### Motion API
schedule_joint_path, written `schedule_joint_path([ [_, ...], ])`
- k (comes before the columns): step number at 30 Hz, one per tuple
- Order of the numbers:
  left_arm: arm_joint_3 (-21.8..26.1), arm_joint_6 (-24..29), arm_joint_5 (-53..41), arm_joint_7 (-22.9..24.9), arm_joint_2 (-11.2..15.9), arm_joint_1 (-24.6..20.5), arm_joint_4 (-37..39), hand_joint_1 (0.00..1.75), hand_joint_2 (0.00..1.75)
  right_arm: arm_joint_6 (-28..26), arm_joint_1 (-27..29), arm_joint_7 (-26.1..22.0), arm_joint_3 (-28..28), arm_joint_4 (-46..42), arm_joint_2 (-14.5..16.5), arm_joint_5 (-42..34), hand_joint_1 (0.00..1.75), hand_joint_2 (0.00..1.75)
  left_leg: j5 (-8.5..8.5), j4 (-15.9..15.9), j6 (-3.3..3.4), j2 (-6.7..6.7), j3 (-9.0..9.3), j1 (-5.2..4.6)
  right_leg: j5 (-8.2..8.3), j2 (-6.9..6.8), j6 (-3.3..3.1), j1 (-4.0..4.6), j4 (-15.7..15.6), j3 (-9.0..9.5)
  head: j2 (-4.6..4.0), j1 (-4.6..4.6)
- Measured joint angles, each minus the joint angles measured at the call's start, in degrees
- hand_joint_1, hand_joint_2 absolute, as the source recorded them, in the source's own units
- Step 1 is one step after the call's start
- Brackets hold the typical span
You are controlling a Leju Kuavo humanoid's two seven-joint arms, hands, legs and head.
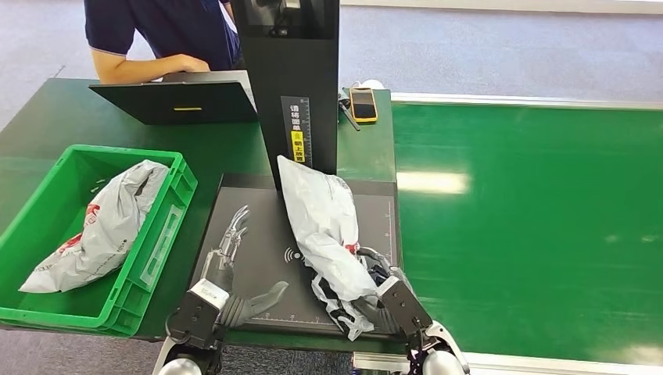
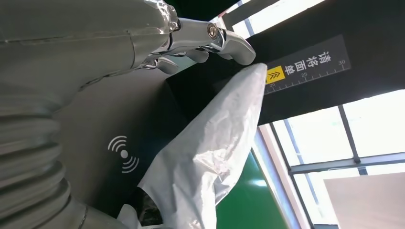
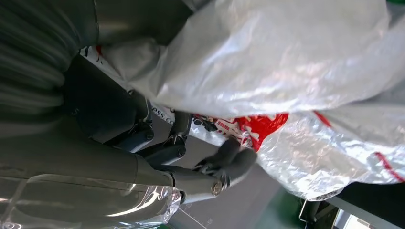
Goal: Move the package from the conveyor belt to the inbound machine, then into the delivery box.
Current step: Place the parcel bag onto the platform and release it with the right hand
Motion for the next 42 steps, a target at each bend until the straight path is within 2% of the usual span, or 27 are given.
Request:
schedule_joint_path([
  [23, -0.43, 0.58, -0.02, 0.13, 0.62, 0.33, 0.0, 0.0, 1.75, -0.25, -1.0, -0.4, -0.07, 2.42, -0.11, -0.45, 0.0, 1.75, 0.0, 0.0, 0.0, 0.0, 0.01, 0.0, 0.01, 0.0, -0.01, 0.01, 0.0, 0.0, 0.0, 0.0],
  [29, -0.54, 1.5, -0.02, 0.26, 0.69, 0.43, 0.0, 0.0, 1.75, 0.0, -1.02, -3.39, -0.65, 2.19, -0.68, -3.16, 0.0, 1.75, 0.01, 0.01, 0.0, 0.0, 0.0, 0.0, 0.02, 0.0, -0.01, 0.0, 0.0, 0.0, 0.0, 0.0],
  [35, -0.62, 2.48, 0.0, 0.0, 0.73, 0.71, 0.0, 0.0, 1.75, 0.65, 1.94, -8.7, -4.51, -5.23, -1.65, -9.49, 0.0, 1.75, 0.0, 0.02, 0.0, -0.01, -0.04, -0.01, 0.02, -0.01, 0.0, -0.01, 0.0, -0.04, 0.0, 0.0],
  [42, -0.75, 2.67, 0.0, -0.18, 0.87, 0.98, 0.0, 0.0, 1.75, 1.39, 4.49, -9.17, -8.66, -12.62, -2.42, -11.01, 0.0, 1.75, 0.0, 0.02, 0.01, 0.0, -0.05, -0.01, 0.02, 0.0, 0.0, -0.01, -0.01, -0.05, 0.0, 0.0],
])
